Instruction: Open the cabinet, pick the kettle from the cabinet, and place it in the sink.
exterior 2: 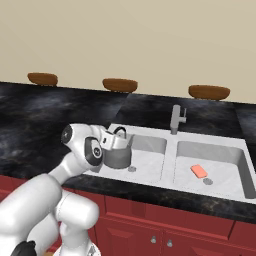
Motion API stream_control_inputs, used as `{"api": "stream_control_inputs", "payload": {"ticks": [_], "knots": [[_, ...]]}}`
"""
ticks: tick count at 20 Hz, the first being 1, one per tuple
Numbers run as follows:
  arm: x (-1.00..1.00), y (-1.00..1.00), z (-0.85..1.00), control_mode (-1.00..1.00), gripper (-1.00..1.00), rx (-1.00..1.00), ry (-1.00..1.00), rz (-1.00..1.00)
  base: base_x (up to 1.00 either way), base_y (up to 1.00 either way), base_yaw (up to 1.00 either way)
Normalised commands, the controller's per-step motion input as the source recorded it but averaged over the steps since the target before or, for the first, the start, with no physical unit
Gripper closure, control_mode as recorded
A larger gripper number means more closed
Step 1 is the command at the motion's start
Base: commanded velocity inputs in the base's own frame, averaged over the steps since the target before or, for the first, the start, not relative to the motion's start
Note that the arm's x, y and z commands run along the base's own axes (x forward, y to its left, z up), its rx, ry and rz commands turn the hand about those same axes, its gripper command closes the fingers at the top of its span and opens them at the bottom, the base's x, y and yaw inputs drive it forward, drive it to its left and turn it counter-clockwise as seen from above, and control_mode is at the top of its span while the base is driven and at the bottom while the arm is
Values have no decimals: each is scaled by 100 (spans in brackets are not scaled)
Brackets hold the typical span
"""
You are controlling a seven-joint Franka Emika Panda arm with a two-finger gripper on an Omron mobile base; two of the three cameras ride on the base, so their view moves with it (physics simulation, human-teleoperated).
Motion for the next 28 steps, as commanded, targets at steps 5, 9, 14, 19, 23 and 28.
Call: {"api": "stream_control_inputs", "payload": {"ticks": [5, 9, 14, 19, 23, 28], "knots": [[23, -11, -14, -100, 100, 3, -2, 0, 0, 0, 0], [22, -14, -12, -100, 100, 0, 0, 0, 0, 0, 0], [4, -14, -20, -100, 100, 1, -9, 0, 0, 0, 0], [3, -17, -21, -100, 100, 2, -14, 0, 0, 0, 0], [1, -16, -16, -100, 100, 5, -7, 0, 0, 0, 0], [-7, -6, -14, -100, 100, 4, 0, 0, 0, 0, 0]]}}
